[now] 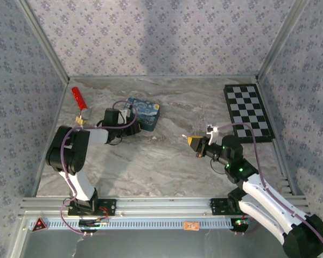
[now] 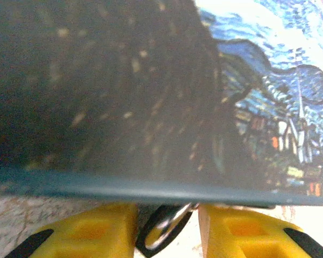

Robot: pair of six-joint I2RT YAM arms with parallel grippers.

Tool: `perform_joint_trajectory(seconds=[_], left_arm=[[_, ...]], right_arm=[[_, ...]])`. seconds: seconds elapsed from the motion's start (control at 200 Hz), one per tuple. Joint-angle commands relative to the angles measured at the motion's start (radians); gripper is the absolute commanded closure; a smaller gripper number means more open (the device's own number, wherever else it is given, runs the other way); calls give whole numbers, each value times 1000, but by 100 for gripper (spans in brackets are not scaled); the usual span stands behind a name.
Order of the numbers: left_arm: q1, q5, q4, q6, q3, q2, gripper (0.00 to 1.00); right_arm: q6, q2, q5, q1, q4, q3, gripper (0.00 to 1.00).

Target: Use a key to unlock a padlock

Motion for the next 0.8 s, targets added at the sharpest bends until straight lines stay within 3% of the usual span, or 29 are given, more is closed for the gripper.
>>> perform_joint_trajectory(seconds=[0.0, 0.115, 0.3, 0.505, 0.635, 0.795], left_arm=[[-15, 18, 26, 0, 39, 26, 66], [-18, 19, 23, -3, 54, 44, 68], [-19, 22, 32, -1, 51, 44, 78], [-21, 57, 48, -18, 48, 44, 94], [-28, 84, 71, -60, 31, 12, 100], [-51, 154, 97, -173, 19, -40, 100]], right_arm=[[12, 0, -7, 7, 26, 7, 100], [10, -5, -9, 6, 23, 7, 100], [9, 2, -10, 8, 27, 8, 100], [38, 57, -12, 26, 88, -2, 100], [116, 132, 65, 95, 164, 4, 100], [303, 280, 201, 170, 326, -14, 100]])
